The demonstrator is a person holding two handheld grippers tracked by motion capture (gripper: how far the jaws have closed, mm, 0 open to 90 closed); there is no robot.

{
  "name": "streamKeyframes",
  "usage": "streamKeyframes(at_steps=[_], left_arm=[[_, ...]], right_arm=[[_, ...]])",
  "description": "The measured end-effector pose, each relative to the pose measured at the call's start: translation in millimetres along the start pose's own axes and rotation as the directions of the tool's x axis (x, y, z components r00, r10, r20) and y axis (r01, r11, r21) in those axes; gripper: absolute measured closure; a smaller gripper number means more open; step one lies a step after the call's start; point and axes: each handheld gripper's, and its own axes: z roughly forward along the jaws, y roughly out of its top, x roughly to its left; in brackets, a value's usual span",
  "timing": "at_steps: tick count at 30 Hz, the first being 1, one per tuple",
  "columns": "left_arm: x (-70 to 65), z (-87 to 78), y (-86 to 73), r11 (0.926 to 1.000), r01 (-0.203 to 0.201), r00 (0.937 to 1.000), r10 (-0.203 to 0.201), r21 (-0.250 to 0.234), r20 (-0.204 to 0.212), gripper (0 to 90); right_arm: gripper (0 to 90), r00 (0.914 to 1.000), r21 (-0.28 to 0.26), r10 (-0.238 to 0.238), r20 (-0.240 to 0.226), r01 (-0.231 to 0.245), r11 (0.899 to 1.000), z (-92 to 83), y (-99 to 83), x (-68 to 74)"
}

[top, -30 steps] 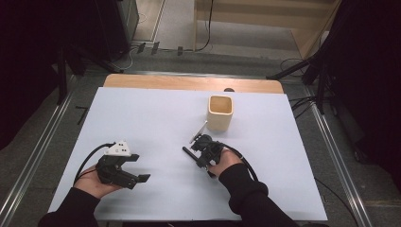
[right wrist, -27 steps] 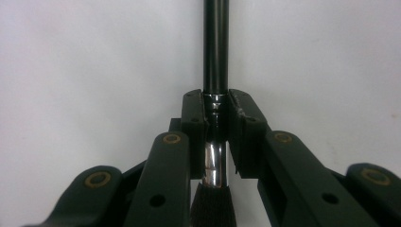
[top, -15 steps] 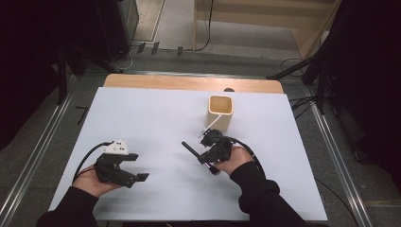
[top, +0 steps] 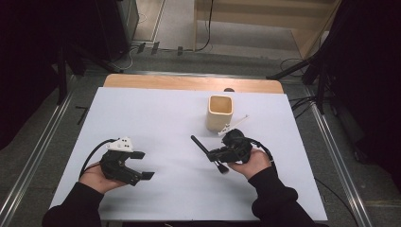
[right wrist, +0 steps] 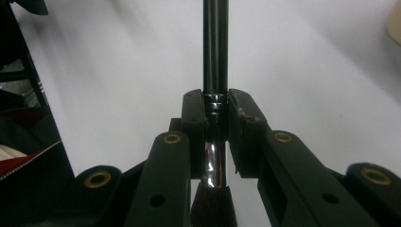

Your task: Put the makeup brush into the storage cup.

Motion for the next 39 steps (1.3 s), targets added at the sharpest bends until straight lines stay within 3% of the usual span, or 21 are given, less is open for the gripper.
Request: streamKeyframes(at_steps=[8,22,25,27,32,35,37,39], left_arm=[[-6.5,0.5,9.7,0.9993,-0.028,0.9993,0.028,0.025,0.025,16.4],[-18.9,7.1,41.3,0.9940,-0.100,0.9921,0.097,0.042,0.079,16.6],[-20.7,9.3,45.1,0.9926,-0.113,0.9899,0.109,0.044,0.091,17.2],[-22.7,11.5,47.4,0.9914,-0.121,0.9887,0.116,0.049,0.095,17.3],[-24.8,15.3,52.2,0.9893,-0.131,0.9866,0.124,0.065,0.107,17.4],[-26.0,15.5,54.7,0.9863,-0.147,0.9838,0.138,0.075,0.114,22.0],[-26.3,16.0,57.4,0.9872,-0.143,0.9844,0.135,0.070,0.113,22.0],[-26.9,16.3,60.3,0.9858,-0.150,0.9830,0.141,0.075,0.117,22.0]], right_arm=[[79.0,0.9970,-0.001,-0.069,-0.034,0.069,0.998,-6.3,-10.8,-3.5],[79.0,0.9851,-0.005,-0.161,-0.060,0.161,0.987,-15.8,-10.4,-2.1],[79.0,0.9779,-0.002,-0.200,-0.061,0.200,0.980,-17.2,-10.0,-1.7],[79.0,0.9687,-0.009,-0.240,-0.064,0.240,0.971,-18.3,-10.1,-0.3],[78.9,0.9640,0.023,-0.261,-0.053,0.262,0.965,-16.8,-7.4,3.1],[79.0,0.9617,0.048,-0.268,-0.060,0.271,0.961,-14.0,-4.6,5.3],[78.9,0.9567,0.069,-0.283,-0.069,0.287,0.955,-11.2,-3.1,6.8],[78.9,0.9456,0.080,-0.316,-0.078,0.322,0.944,-7.8,-1.8,8.9]])
